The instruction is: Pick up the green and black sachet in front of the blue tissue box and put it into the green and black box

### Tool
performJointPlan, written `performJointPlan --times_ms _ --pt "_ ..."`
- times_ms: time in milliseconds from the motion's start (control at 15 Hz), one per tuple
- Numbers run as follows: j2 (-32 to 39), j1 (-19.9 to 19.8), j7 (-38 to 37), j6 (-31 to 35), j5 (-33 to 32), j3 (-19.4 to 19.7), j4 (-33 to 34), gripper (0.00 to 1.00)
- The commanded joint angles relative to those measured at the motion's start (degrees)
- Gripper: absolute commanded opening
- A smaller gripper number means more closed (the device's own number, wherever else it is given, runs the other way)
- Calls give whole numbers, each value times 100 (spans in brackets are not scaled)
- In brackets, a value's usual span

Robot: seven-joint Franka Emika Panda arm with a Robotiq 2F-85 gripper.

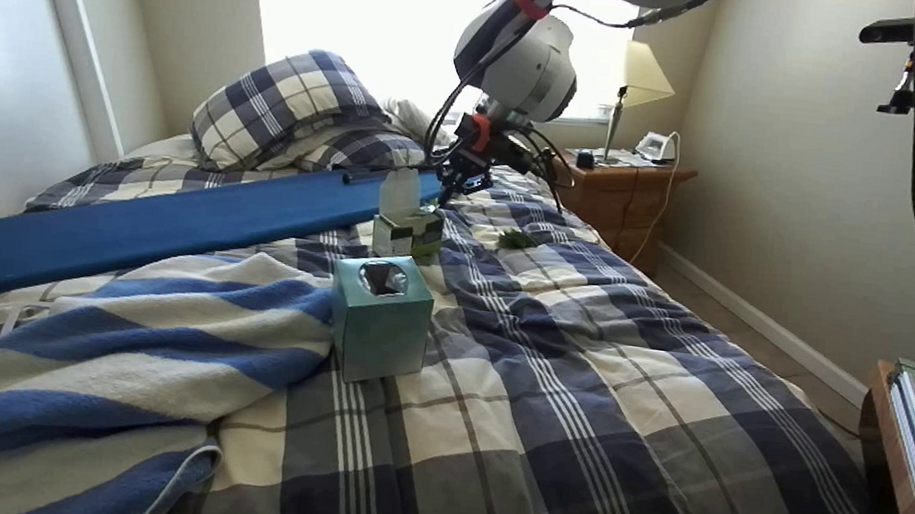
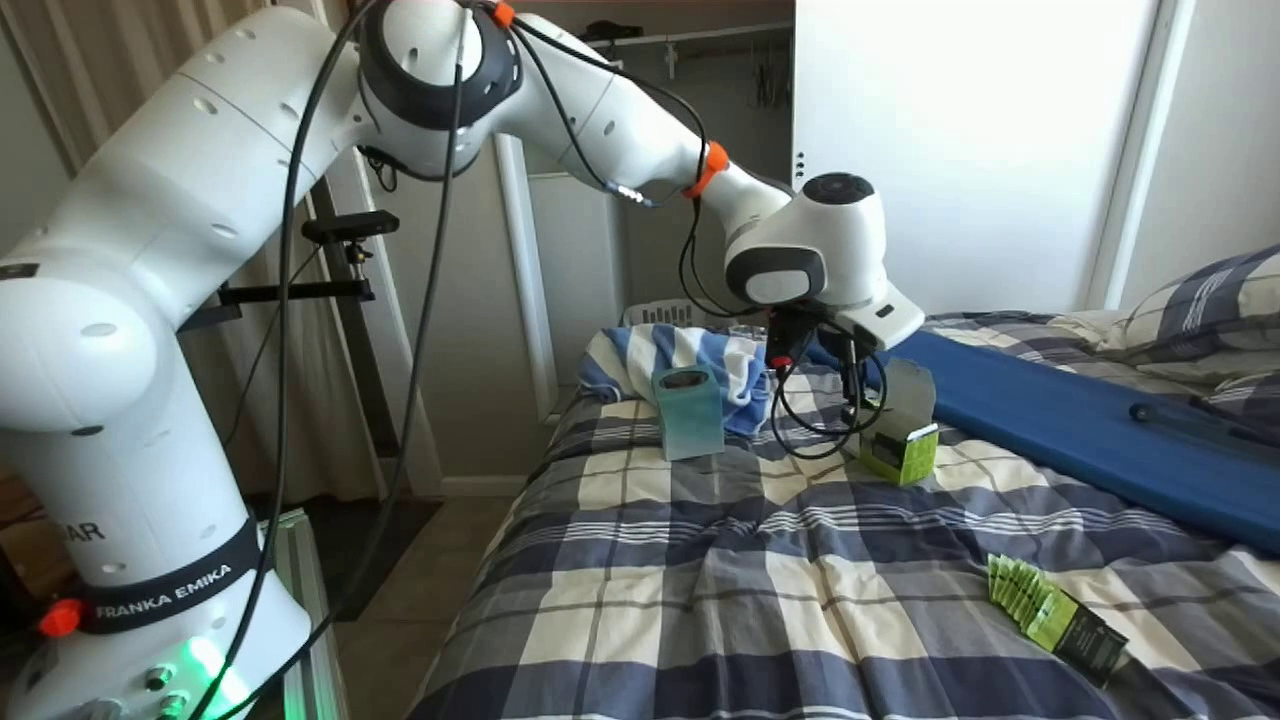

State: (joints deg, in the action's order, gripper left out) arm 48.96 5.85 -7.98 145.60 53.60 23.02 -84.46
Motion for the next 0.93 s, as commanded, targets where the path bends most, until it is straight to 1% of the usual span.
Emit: performJointPlan --times_ms 0,133,267,333,400,600,800,867 --pt "900 326 -1518 -564 -9 840 1024 0" --pt "1181 260 -2274 -753 -207 934 1481 0" --pt "1430 193 -2831 -893 -307 999 1929 0" --pt "1308 -226 -3273 -681 -1050 362 2054 0" --pt "1391 -290 -3527 -748 -1300 293 2253 0" --pt "1571 -635 -4285 -882 -2170 -208 2796 0" --pt "1788 -981 -4709 -1092 -2832 -760 3346 0" --pt "1869 -1085 -4746 -1213 -2970 -957 3532 0"
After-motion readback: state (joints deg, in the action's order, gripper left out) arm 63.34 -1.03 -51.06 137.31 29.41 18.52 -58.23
